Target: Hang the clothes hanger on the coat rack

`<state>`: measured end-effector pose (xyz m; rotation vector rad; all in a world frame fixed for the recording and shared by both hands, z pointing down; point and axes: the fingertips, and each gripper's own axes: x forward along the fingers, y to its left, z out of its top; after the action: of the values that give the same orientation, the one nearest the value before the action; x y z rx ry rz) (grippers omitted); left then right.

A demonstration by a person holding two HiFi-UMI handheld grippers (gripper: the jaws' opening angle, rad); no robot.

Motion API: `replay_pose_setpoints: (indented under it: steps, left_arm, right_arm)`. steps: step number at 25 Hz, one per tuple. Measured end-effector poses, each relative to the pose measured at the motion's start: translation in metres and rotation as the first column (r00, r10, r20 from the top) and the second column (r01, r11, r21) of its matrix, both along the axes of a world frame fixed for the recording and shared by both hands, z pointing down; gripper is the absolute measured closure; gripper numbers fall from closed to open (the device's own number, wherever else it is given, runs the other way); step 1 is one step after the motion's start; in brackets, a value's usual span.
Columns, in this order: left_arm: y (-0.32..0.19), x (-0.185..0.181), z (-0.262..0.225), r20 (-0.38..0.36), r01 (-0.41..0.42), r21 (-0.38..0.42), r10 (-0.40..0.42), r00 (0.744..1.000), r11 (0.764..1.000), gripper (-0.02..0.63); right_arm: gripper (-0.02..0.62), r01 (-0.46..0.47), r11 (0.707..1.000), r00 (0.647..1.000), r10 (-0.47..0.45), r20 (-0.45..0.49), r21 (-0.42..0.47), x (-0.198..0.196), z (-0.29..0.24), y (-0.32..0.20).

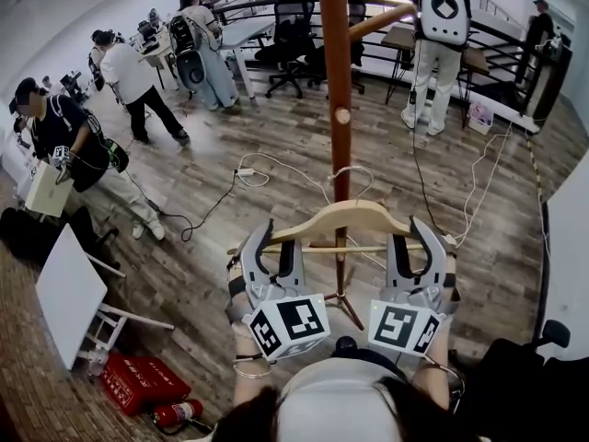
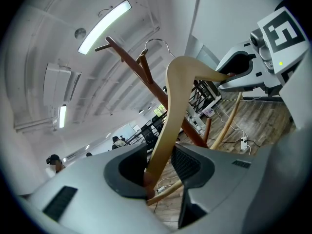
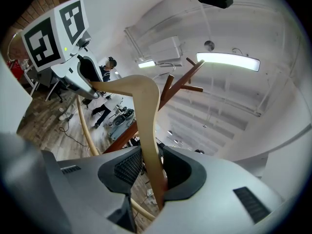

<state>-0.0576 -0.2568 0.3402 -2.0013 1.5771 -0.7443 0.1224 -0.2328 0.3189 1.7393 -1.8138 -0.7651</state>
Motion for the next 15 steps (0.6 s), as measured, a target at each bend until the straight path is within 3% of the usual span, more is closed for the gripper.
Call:
replay_pose_setpoints:
  steps: [15]
  left_arm:
    - [-0.019, -0.01, -0.015, 0.003, 0.022, 0.015, -0.022, 1.0, 1.0, 0.453]
  right_arm:
    - [0.456, 0.03, 1.0, 1.0, -0.03, 0.005, 0.008, -0.01, -0.014, -0.023]
